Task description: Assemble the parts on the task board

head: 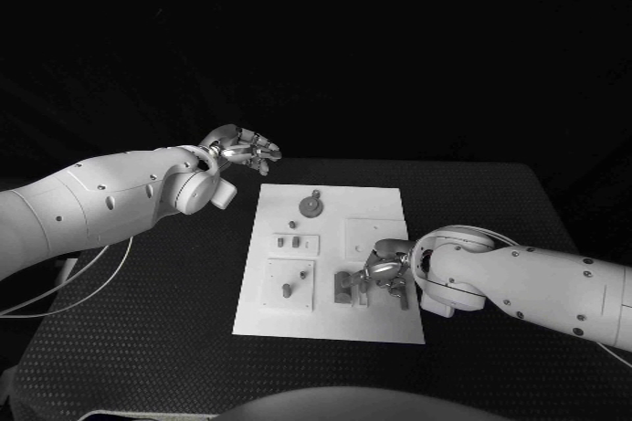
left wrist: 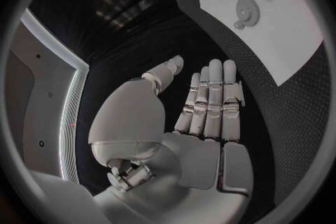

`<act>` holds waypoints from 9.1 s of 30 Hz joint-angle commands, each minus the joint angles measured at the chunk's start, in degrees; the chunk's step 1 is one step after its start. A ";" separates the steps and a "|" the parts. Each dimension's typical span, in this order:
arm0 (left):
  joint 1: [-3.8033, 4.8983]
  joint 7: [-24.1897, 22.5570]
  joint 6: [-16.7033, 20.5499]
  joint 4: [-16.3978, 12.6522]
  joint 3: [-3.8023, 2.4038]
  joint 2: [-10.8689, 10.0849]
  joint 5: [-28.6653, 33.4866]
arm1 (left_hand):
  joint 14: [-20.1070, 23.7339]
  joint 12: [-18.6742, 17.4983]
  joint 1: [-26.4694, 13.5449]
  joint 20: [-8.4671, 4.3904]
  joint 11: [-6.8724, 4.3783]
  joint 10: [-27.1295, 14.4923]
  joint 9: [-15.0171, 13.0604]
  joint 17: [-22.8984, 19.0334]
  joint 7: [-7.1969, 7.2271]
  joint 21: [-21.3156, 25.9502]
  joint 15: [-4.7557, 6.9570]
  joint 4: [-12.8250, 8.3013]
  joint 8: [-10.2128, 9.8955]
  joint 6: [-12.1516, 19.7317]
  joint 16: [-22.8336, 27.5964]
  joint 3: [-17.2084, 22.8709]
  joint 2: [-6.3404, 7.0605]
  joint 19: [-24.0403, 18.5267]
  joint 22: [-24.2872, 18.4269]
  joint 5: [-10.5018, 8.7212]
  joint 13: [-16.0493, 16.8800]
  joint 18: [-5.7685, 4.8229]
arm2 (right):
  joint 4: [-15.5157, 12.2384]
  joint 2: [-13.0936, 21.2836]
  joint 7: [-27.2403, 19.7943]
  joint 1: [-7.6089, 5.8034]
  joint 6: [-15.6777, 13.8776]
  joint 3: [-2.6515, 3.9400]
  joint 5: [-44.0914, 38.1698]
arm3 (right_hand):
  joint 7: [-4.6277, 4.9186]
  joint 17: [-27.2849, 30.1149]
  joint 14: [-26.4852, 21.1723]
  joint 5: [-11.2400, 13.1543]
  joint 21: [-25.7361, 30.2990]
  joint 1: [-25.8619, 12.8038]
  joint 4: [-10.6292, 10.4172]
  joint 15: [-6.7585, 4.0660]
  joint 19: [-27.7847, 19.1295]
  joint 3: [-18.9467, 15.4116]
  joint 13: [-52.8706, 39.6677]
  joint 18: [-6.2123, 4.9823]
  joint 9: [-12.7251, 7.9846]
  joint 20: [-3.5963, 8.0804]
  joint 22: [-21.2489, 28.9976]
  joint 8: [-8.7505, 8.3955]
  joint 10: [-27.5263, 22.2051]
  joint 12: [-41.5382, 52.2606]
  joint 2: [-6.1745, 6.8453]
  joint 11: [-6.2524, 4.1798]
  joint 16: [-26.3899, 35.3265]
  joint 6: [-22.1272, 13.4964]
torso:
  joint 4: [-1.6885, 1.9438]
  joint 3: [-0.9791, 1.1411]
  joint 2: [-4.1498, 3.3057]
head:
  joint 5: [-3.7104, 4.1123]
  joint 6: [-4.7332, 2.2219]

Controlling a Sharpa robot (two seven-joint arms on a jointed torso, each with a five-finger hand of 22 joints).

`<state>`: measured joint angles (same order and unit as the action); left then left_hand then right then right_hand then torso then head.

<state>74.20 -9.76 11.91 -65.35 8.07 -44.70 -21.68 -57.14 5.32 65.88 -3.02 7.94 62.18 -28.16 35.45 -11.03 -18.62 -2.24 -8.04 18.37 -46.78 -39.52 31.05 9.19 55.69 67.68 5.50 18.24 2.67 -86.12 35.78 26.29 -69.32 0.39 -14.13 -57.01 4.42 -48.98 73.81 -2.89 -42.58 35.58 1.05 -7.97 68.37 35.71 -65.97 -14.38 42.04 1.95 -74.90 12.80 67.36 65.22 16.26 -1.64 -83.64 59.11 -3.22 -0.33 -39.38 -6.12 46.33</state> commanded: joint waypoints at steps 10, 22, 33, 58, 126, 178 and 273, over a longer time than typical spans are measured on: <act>0.07 -0.35 -0.78 -0.18 -0.04 0.15 0.25 | -0.45 0.31 -0.38 -0.28 0.14 -0.13 0.11 0.11 -0.03 0.32 -0.13 0.46 0.23 0.43 0.40 -0.03 -0.28 0.25 0.09 0.27 0.02 0.60 | 2.58 -3.50 3.37 -0.39 3.18 0.03 1.34 | 0.09 -0.07 -0.21 0.13 0.11 -1.33 -2.01 0.07 0.11 0.50 -0.11 -0.62 0.39 0.23 -1.09 0.03 -0.37 -0.11 -0.58 -0.25 0.19 0.47 | 0.00 -0.06 -0.01 | 0.24 -0.01; 0.08 -0.30 -0.88 -0.16 -0.04 0.27 0.25 | -0.45 0.32 -0.41 -0.28 0.14 -0.13 0.12 0.15 -0.02 0.35 -0.13 0.48 0.25 0.43 0.42 -0.05 -0.27 0.26 0.11 0.27 0.02 0.59 | 5.24 -6.51 4.51 -0.28 5.28 0.00 1.02 | -0.03 -0.15 -0.26 0.14 -0.11 -0.76 -1.75 -0.03 -0.04 0.12 -0.19 -0.62 0.67 0.28 -1.22 0.20 -0.30 0.03 -2.24 -0.36 0.05 0.70 | 0.12 0.01 -0.06 | 0.31 0.10; 0.09 -0.26 -1.02 -0.16 -0.04 0.30 0.26 | -0.45 0.32 -0.45 -0.28 0.14 -0.13 0.14 0.18 -0.02 0.37 -0.13 0.52 0.27 0.43 0.45 -0.07 -0.26 0.25 0.12 0.27 0.02 0.59 | 5.83 -7.20 5.47 -0.13 4.39 0.00 -2.08 | -0.43 -0.41 -0.32 0.16 -0.57 1.59 5.29 -0.36 -0.38 -3.42 -1.91 -0.62 1.18 0.30 -1.15 0.61 1.81 2.08 -7.67 -0.75 -0.28 1.71 | 0.02 0.00 -0.01 | 0.19 0.26; 0.13 -0.10 -1.12 -0.14 -0.04 0.31 0.26 | -0.44 0.34 -0.62 -0.26 0.15 -0.12 0.19 0.25 -0.03 0.44 -0.15 0.68 0.31 0.45 0.54 -0.12 -0.29 0.25 0.16 0.26 0.02 0.57 | 5.31 -7.27 5.64 0.43 4.41 0.00 -3.75 | -0.66 -0.01 -0.34 0.17 -0.41 5.30 14.88 -0.58 -0.08 -3.32 -2.70 -0.62 1.05 0.15 -1.00 0.41 3.00 2.81 -9.08 -0.98 -0.13 2.67 | -0.03 0.05 0.01 | 0.21 0.47; 0.28 0.29 -1.30 -0.15 -0.03 0.28 0.27 | -0.43 0.32 -1.00 -0.26 0.16 -0.20 0.34 0.44 -0.05 0.62 -0.16 1.16 0.38 0.56 0.74 -0.15 -0.38 0.24 0.26 0.35 0.00 0.57 | 2.39 -7.62 6.96 -0.44 7.31 0.01 -11.96 | -0.64 0.27 -0.28 0.14 -0.19 -0.18 0.00 -0.60 0.13 1.48 -2.05 -0.60 1.28 0.35 -1.23 -0.26 2.27 1.62 -1.37 -0.96 0.01 2.72 | 0.03 0.02 -0.01 | 0.92 0.50; 0.32 0.64 -1.52 -0.04 -0.02 0.26 0.28 | -0.47 0.33 -1.30 -0.26 0.17 -0.22 0.45 0.62 -0.06 0.74 -0.16 1.66 0.48 0.60 0.88 -0.12 -0.61 0.28 0.37 0.49 -0.01 0.57 | -1.20 -3.08 4.90 -1.91 -0.43 0.04 -8.53 | -0.58 0.49 -0.36 0.16 0.16 5.67 14.04 -0.46 -0.17 -4.29 -1.98 -0.62 1.21 -0.51 -0.98 -0.70 2.56 1.32 -15.11 -0.88 0.35 3.36 | -0.05 0.05 0.02 | 1.02 0.30; 0.33 0.80 -1.60 -0.16 -0.01 0.27 0.28 | -0.51 0.34 -1.17 -0.26 0.17 -0.25 0.61 0.88 -0.06 0.93 -0.16 1.80 0.63 0.66 1.09 -0.09 -0.56 0.30 0.56 0.66 -0.01 0.59 | 3.01 -6.34 6.69 -0.81 7.63 -0.01 -1.73 | -0.75 0.33 -0.69 0.16 0.29 -5.08 10.16 -0.69 -0.64 -3.96 -1.93 -0.62 -0.42 -0.07 -1.10 -1.50 2.22 0.87 -14.38 -1.07 0.31 3.94 | 0.00 0.06 -0.02 | 0.84 1.09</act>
<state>74.46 -8.61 11.04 -65.43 8.09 -44.51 -21.64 -57.33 5.32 65.13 -2.93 7.87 62.24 -27.65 36.28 -11.22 -17.95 -2.46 -6.60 18.60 -46.58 -38.64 31.06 8.44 55.78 68.18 5.94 18.24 2.66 -82.98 29.43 33.05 -70.17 7.24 -14.13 -58.85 3.36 -48.60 73.38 -2.44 -42.58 30.94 11.45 -8.41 68.03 31.79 -67.90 -14.10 41.70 1.84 -74.90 11.42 69.90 66.28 1.96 -2.55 -83.32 62.43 -3.25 -0.27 -39.39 -5.26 47.37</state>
